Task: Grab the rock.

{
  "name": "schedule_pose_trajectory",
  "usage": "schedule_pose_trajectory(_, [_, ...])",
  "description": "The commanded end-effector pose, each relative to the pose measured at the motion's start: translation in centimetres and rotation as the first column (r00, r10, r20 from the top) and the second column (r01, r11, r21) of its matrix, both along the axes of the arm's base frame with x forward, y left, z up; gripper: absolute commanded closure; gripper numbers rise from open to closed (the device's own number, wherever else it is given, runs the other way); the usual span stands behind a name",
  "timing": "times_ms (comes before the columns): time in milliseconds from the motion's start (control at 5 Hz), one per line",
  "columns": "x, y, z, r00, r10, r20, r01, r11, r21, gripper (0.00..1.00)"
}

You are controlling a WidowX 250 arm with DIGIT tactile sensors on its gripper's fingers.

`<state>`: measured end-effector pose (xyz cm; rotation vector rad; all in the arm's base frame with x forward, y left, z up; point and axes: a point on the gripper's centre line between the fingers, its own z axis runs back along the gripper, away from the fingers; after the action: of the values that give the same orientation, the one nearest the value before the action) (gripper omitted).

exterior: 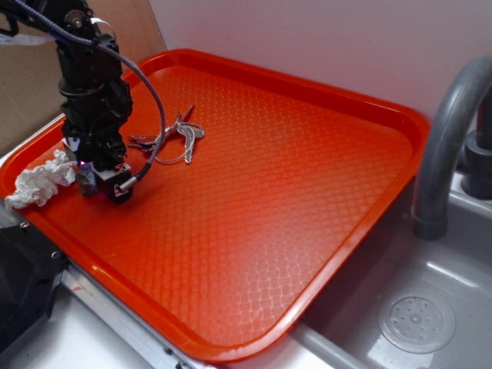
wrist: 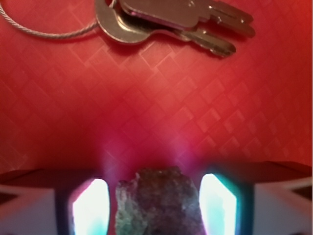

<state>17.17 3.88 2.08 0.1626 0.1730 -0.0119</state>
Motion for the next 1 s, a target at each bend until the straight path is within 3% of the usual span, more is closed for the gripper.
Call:
schedule_pose_trajectory(0, [0.0,1.4,2.1,1.0,-0.011,0.029,0.011,1.0,0.007,1.0])
schedule_pose_trajectory(200, [2.2,-0.2,4.3,0.99,-0.123,0.067,0.124,0.992,-0.007,1.0])
schedule_pose_trajectory(400, [4.6,-3.3,8.6,0.966,-0.182,0.185,0.192,0.981,-0.039,1.0])
schedule_pose_trajectory(600, [4.9,-6.9,12.9,0.926,-0.239,0.291,0.265,0.963,-0.051,1.0])
schedule_pose_trajectory(800, [3.7,-9.8,16.4,0.88,-0.305,0.365,0.348,0.936,-0.056,1.0])
